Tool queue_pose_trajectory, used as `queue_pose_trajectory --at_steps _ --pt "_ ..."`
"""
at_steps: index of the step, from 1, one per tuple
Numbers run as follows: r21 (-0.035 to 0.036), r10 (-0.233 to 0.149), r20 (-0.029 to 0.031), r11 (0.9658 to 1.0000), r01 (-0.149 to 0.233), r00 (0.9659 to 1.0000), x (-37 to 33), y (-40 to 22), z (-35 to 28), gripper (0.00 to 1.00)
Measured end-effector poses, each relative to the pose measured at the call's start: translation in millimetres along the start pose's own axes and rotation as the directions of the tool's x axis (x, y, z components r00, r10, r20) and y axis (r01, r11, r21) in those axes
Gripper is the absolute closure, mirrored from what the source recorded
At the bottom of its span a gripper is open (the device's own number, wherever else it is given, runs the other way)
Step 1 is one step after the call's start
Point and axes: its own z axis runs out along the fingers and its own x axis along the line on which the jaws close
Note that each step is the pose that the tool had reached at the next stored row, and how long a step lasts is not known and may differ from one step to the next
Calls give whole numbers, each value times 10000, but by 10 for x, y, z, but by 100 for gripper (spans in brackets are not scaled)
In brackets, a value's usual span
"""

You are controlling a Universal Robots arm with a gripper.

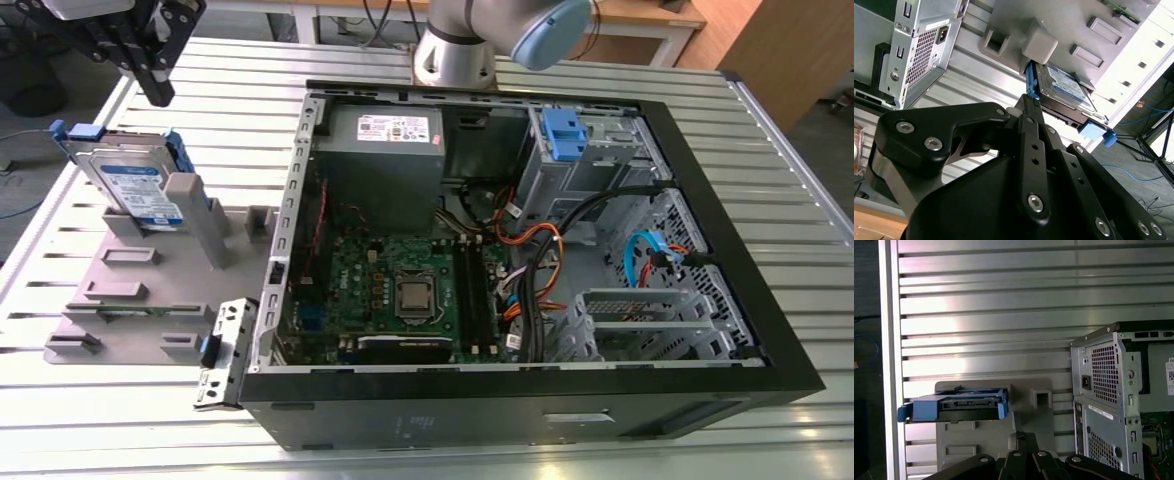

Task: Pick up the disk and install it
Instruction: 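Reach for the disk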

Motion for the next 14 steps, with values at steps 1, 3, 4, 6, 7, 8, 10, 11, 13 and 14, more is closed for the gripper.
queue_pose_trajectory --at_steps 1,3,4,6,7,8,10,11,13,14 --pt "0 0 0 10000 0 10000 1 0 1 89" --pt "1 1 -1 10000 -1 10000 6 0 2 89" --pt "1 0 -1 10000 0 10000 8 -1 3 89" --pt "1 0 -1 10000 0 10000 13 -1 5 89" --pt "0 0 -1 10000 0 10000 16 -1 6 89" --pt "0 0 -1 10000 0 10000 18 -2 7 89" --pt "1 1 -1 10000 -1 10000 28 -3 10 89" --pt "2 1 -2 10000 -1 10000 37 -3 13 89" --pt "2 0 -1 10000 0 10000 59 -6 22 89" --pt "1 0 -1 10000 0 10000 73 -7 28 89"
